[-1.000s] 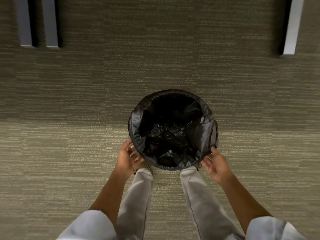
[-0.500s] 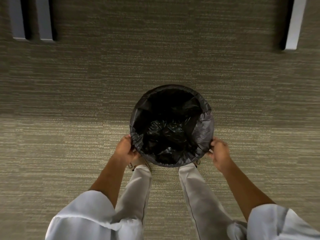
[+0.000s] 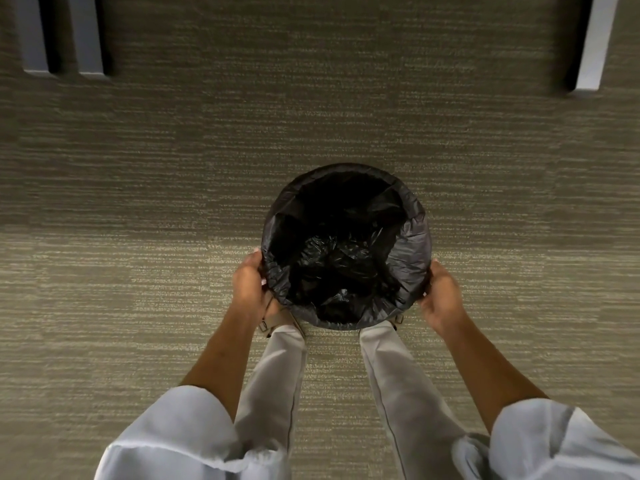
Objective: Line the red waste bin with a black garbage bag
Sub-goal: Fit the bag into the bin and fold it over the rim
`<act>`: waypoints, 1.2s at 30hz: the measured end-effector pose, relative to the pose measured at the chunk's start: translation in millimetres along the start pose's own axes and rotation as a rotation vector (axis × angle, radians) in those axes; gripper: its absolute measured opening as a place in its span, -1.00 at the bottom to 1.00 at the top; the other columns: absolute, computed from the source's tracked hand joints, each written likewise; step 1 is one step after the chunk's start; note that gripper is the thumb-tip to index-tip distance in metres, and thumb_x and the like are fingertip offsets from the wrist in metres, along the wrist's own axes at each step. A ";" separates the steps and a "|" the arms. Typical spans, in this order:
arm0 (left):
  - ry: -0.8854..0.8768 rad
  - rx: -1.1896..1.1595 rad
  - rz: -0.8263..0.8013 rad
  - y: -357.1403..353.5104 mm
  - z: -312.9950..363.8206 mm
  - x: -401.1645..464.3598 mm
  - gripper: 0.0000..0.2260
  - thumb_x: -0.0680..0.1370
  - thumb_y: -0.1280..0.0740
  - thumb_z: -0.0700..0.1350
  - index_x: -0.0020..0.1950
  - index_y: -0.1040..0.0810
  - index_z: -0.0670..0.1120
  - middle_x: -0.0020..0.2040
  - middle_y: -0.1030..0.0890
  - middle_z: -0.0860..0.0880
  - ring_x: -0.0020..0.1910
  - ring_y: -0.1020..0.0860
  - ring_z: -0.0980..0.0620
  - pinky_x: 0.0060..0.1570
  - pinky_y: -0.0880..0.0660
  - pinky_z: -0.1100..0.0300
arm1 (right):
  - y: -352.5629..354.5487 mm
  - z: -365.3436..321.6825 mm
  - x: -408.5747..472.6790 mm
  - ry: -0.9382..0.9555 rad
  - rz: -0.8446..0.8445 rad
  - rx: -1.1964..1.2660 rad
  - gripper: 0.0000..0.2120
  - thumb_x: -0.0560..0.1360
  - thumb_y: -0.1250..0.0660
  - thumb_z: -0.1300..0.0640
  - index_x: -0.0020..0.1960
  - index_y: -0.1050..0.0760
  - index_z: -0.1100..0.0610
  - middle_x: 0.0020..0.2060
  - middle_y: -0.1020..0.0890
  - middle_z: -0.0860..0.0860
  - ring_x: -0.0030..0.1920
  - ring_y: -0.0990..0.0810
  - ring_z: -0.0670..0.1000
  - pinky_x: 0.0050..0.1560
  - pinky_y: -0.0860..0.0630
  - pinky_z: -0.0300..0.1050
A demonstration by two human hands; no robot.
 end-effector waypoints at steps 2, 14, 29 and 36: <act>-0.022 0.053 0.032 0.2 1.0 1.4 -0.79 0.63 -0.16 -0.18 0.06 -0.56 -0.22 -0.05 -0.65 -0.18 -0.02 -0.60 -0.14 -0.29 -0.61 0.15 | -2.6 -2.5 -2.5 -0.009 -0.018 0.014 -0.64 0.67 -0.12 0.05 0.25 -0.55 0.25 0.10 -0.68 0.13 0.09 -0.67 0.09 0.23 -0.57 0.10; 0.130 0.021 0.058 -5.8 2.7 -0.3 -0.71 0.63 -0.02 -0.32 0.11 -0.53 -0.25 -0.01 -0.66 -0.25 -0.12 -0.67 -0.14 -0.38 -0.64 0.10 | -11.8 -15.4 8.6 -0.151 -0.049 0.064 -0.64 0.63 -0.07 0.13 0.00 -0.63 0.23 -0.12 -0.76 0.17 -0.12 -0.75 0.15 -0.26 -0.67 0.01; 0.026 0.044 0.323 -2.6 -3.8 -5.1 -0.81 0.60 -0.14 -0.17 -0.10 -0.52 -0.16 -0.19 -0.62 -0.14 -0.22 -0.59 -0.10 -0.41 -0.51 0.17 | 9.8 15.6 -10.5 0.265 0.333 -0.280 -0.59 0.59 -0.23 -0.15 -0.16 -0.59 0.16 -0.26 -0.63 0.09 -0.21 -0.57 0.07 -0.11 -0.54 0.01; 0.095 -0.127 0.159 -14.7 -3.8 -15.1 -0.63 0.68 -0.09 0.02 -0.06 -0.56 -0.19 -0.35 -0.72 -0.09 -0.41 -0.70 0.00 -0.54 -0.57 0.20 | -4.7 14.1 -11.0 0.044 0.073 0.049 -0.58 0.66 -0.13 -0.08 0.26 -0.55 0.20 0.17 -0.66 0.16 0.09 -0.67 0.10 0.09 -0.62 0.03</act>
Point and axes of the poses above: each hand's wrist, its own x-axis towards the middle knuckle, its own y-axis out of the back of the hand, z = x × y, the point moved 2 cm from there along x, towards the middle knuckle
